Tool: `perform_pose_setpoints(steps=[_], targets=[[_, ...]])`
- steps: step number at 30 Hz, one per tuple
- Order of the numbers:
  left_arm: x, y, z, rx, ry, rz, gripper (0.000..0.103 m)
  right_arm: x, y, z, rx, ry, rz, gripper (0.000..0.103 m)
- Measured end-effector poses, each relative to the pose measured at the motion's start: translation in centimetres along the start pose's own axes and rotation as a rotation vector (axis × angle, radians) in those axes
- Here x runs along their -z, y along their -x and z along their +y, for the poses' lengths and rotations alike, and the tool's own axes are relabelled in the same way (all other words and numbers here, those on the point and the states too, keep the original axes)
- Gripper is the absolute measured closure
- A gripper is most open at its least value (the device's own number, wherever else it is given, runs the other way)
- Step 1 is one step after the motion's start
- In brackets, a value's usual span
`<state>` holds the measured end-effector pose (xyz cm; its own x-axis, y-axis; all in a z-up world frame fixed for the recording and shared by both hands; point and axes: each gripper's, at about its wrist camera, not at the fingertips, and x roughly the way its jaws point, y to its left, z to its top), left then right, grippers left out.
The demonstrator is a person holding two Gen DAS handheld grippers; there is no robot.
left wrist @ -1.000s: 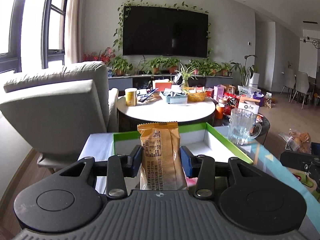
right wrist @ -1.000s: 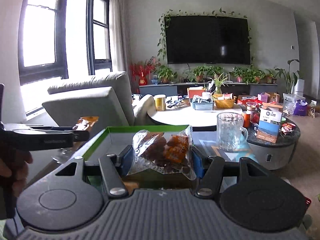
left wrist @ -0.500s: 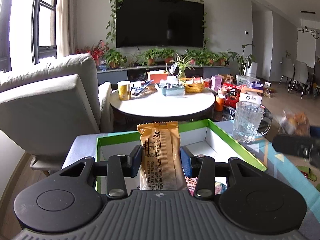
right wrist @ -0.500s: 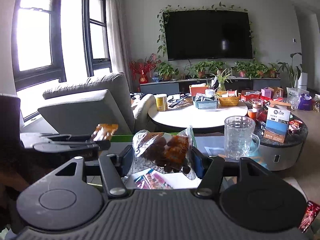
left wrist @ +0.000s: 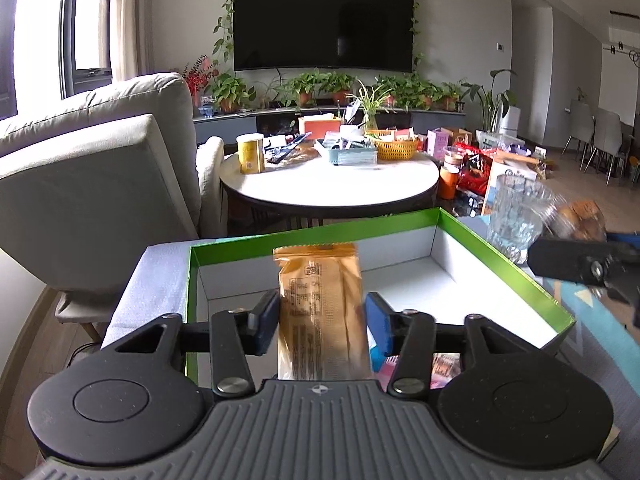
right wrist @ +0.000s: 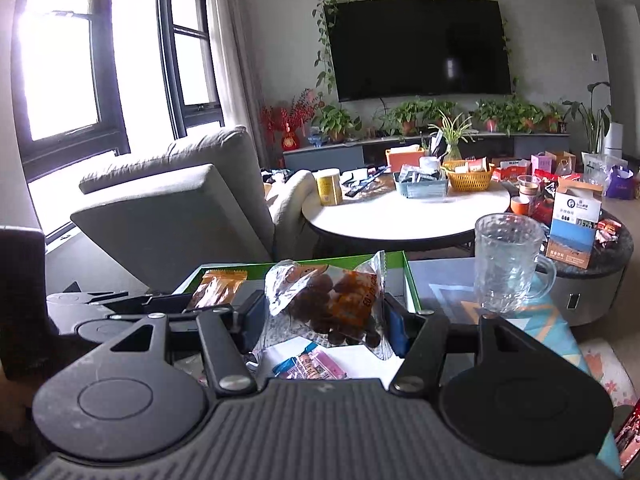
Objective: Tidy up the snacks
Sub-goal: 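Carry both packets over the green box and open both tools to drop them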
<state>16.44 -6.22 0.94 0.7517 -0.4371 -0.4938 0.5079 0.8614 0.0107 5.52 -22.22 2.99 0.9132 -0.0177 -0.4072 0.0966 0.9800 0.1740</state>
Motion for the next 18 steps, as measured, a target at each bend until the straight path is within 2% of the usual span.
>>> perform_pose_setpoints(steps=[4,18], targets=[[0.4,0.2,0.1,-0.018,-0.025,-0.013,0.054,-0.1,-0.7,0.1,-0.001,-0.002,0.013,0.050],[1.1,2.2,2.1,-0.065,0.037,-0.013,0.051,0.1,-3.4,0.5,0.010,0.009,0.066,0.050]])
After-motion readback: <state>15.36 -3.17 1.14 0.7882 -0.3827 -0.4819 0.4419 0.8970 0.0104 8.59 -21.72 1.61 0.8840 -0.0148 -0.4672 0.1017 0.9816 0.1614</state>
